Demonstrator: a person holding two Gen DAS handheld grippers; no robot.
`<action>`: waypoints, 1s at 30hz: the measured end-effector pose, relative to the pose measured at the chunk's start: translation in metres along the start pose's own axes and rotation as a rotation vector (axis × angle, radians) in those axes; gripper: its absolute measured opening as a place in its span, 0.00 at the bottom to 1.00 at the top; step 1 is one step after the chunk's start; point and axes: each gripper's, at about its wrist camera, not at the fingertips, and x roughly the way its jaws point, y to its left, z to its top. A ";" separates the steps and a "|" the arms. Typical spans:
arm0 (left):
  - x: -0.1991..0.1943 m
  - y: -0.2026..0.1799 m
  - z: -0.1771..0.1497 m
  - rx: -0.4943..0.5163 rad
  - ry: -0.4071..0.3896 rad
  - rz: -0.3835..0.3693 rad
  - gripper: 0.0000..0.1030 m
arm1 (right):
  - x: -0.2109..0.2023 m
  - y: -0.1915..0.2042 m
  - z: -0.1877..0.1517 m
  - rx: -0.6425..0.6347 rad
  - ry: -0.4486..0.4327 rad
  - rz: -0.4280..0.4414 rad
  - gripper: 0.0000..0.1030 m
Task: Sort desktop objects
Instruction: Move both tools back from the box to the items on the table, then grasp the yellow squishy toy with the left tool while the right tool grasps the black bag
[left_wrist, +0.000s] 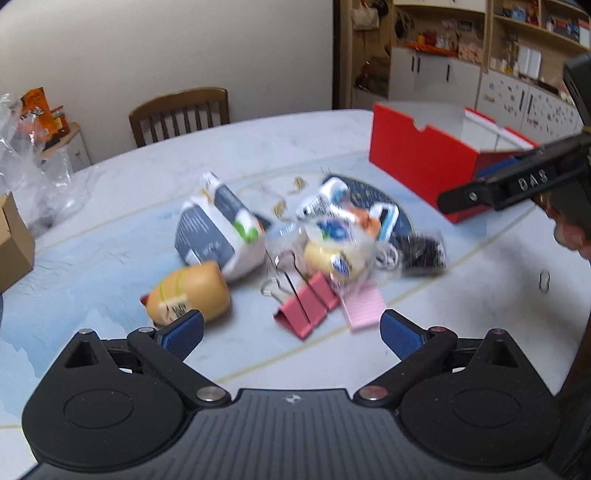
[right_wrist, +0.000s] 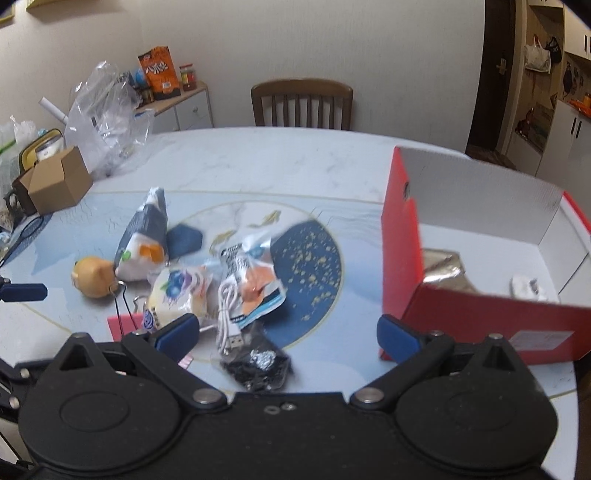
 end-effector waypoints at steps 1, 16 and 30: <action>0.001 0.000 -0.003 0.000 0.006 -0.001 0.99 | 0.002 0.002 -0.001 -0.002 0.006 -0.002 1.00; 0.028 0.052 0.014 -0.049 -0.020 0.131 0.99 | 0.037 0.012 -0.011 -0.030 0.066 -0.022 0.98; 0.064 0.085 0.020 -0.154 0.056 0.146 0.99 | 0.060 0.015 -0.018 -0.011 0.148 0.004 0.86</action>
